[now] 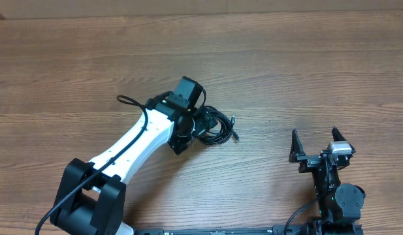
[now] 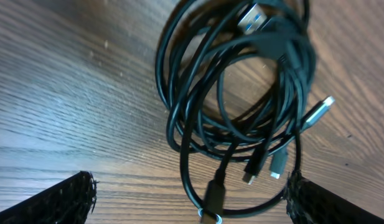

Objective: Untangle cables
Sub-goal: 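Close the left gripper on one strand of the cable bundle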

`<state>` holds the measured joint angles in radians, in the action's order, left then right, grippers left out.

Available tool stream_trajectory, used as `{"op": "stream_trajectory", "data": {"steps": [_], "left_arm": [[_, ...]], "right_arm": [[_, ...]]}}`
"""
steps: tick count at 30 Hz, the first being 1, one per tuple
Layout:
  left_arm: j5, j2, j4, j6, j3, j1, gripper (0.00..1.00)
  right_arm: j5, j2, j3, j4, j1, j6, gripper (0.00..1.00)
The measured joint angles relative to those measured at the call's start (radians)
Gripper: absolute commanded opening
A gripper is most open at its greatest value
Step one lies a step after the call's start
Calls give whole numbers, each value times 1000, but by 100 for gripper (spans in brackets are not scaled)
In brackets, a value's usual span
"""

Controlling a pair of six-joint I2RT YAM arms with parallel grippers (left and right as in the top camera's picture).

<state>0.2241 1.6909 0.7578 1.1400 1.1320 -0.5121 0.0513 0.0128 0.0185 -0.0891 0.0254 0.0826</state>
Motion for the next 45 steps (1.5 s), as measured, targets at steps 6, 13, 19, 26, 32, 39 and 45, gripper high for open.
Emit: {"op": "stream_trajectory", "data": {"steps": [6, 13, 19, 26, 32, 39, 45], "left_arm": [[0, 0, -53, 64, -26, -31, 85], [-50, 0, -86, 89, -26, -57, 77], [-110, 3, -89, 90, -26, -58, 77], [-131, 66, -140, 108, -26, -55, 65], [-127, 84, -175, 120, -27, -48, 51], [-99, 84, -182, 121, -27, -40, 35], [-35, 84, -183, 119, -27, -2, 30]], "right_arm": [[0, 0, 0, 0, 0, 0, 100], [0, 0, 0, 0, 0, 0, 100], [0, 0, 0, 0, 0, 0, 100], [0, 0, 0, 0, 0, 0, 100], [0, 0, 0, 0, 0, 0, 100], [0, 0, 0, 0, 0, 0, 100], [0, 0, 0, 0, 0, 0, 100]]}}
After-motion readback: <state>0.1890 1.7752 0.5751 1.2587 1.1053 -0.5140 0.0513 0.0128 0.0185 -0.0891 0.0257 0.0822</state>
